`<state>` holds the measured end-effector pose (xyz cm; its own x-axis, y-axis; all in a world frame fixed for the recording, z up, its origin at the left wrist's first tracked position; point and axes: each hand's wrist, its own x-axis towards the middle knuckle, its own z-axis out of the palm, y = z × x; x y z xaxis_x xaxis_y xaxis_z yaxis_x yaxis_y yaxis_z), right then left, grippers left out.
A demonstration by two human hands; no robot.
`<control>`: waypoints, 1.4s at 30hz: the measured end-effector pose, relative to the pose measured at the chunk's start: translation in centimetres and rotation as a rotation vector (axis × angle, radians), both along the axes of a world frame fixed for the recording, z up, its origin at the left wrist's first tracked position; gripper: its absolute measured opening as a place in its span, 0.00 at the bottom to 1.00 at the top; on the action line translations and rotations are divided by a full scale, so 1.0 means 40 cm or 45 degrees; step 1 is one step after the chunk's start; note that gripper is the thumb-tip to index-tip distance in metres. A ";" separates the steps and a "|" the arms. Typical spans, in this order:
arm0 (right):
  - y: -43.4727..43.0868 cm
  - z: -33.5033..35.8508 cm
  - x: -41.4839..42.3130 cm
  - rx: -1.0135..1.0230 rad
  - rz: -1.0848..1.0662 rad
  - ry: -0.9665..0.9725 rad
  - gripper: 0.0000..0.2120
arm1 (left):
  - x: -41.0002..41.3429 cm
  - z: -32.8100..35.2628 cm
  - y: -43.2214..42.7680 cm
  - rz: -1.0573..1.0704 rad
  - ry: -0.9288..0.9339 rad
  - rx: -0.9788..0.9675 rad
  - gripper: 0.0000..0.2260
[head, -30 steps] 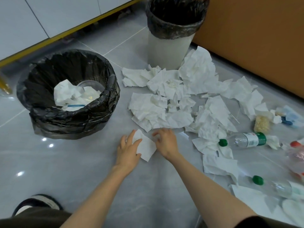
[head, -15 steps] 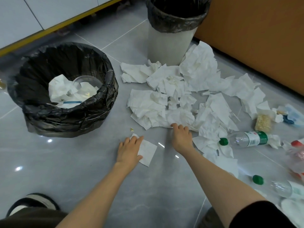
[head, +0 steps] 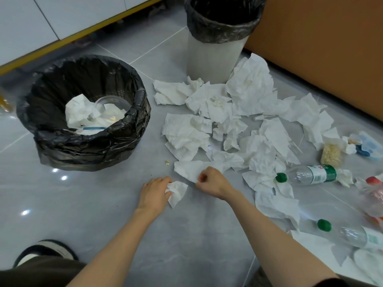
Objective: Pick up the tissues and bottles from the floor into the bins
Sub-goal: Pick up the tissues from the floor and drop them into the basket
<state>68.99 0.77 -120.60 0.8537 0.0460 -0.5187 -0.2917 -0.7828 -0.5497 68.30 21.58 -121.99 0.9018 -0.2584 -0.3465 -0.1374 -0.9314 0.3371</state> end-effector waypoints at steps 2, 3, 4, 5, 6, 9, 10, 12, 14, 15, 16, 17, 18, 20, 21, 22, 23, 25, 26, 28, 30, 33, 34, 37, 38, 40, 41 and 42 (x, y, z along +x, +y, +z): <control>0.007 0.009 0.000 0.111 -0.067 0.039 0.09 | -0.001 0.007 0.011 0.062 0.028 -0.075 0.17; 0.011 0.012 -0.002 0.095 -0.053 0.047 0.08 | -0.003 0.011 0.018 0.093 0.045 -0.095 0.20; 0.013 0.013 -0.008 0.032 -0.035 0.017 0.09 | -0.005 0.015 0.026 0.119 0.058 -0.102 0.22; 0.014 0.011 -0.015 -0.057 -0.026 -0.060 0.13 | -0.007 0.018 0.033 0.137 0.064 -0.103 0.22; 0.016 0.013 -0.023 -0.140 -0.015 -0.156 0.18 | -0.010 0.021 0.040 0.145 0.064 -0.102 0.21; 0.026 0.003 -0.041 -0.283 0.169 -0.296 0.30 | -0.019 0.032 0.052 0.120 0.082 -0.078 0.16; 0.030 -0.002 -0.046 -0.301 0.222 -0.243 0.31 | -0.022 0.033 0.054 0.102 0.101 -0.061 0.14; 0.045 -0.020 -0.054 -0.342 0.242 -0.142 0.29 | -0.029 0.032 0.061 0.071 0.149 -0.026 0.12; 0.061 -0.032 -0.060 -0.391 0.228 -0.136 0.22 | -0.035 0.030 0.066 0.062 0.182 0.001 0.12; 0.067 -0.034 -0.061 -0.393 0.216 -0.133 0.18 | -0.036 0.031 0.068 0.069 0.199 -0.002 0.12; 0.071 -0.037 -0.061 -0.364 0.185 -0.118 0.14 | -0.036 0.033 0.069 0.077 0.213 -0.012 0.12; 0.074 -0.038 -0.058 -0.303 0.121 -0.108 0.12 | -0.033 0.038 0.069 0.090 0.228 -0.030 0.13; 0.079 -0.033 -0.053 -0.220 0.013 -0.123 0.11 | -0.027 0.046 0.069 0.112 0.241 -0.063 0.14; 0.092 -0.010 -0.036 0.006 -0.309 -0.171 0.10 | -0.005 0.064 0.069 0.170 0.220 -0.178 0.15; 0.102 0.011 -0.022 0.142 -0.468 -0.196 0.09 | 0.010 0.077 0.065 0.202 0.187 -0.250 0.15; 0.109 0.036 -0.004 0.274 -0.597 -0.230 0.08 | 0.027 0.096 0.059 0.232 0.141 -0.324 0.14; 0.115 0.066 0.018 0.379 -0.686 -0.268 0.07 | 0.044 0.120 0.053 0.264 0.085 -0.388 0.14; 0.126 0.144 0.068 0.514 -0.756 -0.357 0.05 | 0.079 0.187 0.040 0.334 -0.066 -0.510 0.14; 0.132 0.185 0.092 0.587 -0.777 -0.413 0.04 | 0.096 0.225 0.034 0.371 -0.151 -0.565 0.13; 0.153 0.272 0.137 0.729 -0.787 -0.538 0.04 | 0.126 0.304 0.028 0.453 -0.314 -0.653 0.13; 0.191 0.355 0.176 0.816 -0.748 -0.608 0.04 | 0.153 0.377 0.036 0.522 -0.487 -0.726 0.13; 0.266 0.442 0.232 0.855 -0.582 -0.582 0.04 | 0.191 0.455 0.074 0.576 -0.737 -0.725 0.14; 0.293 0.457 0.251 0.838 -0.512 -0.555 0.05 | 0.201 0.475 0.090 0.602 -0.807 -0.699 0.14; 0.375 0.479 0.295 0.781 -0.316 -0.502 0.08 | 0.224 0.499 0.154 0.702 -0.931 -0.587 0.13; 0.397 0.481 0.305 0.760 -0.268 -0.494 0.10 | 0.231 0.494 0.176 0.728 -0.924 -0.547 0.13; 0.426 0.476 0.318 0.708 -0.183 -0.454 0.15 | 0.238 0.479 0.215 0.757 -0.826 -0.479 0.14; 0.433 0.472 0.322 0.666 -0.150 -0.413 0.18 | 0.238 0.472 0.230 0.748 -0.750 -0.434 0.15; 0.438 0.469 0.324 0.636 -0.112 -0.366 0.18 | 0.235 0.468 0.241 0.730 -0.679 -0.382 0.16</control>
<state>81.93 18.27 -101.83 0.9688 0.1482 -0.1988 -0.1280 -0.3878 -0.9128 77.68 31.20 -103.27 0.9449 0.2771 0.1744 0.1188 -0.7865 0.6061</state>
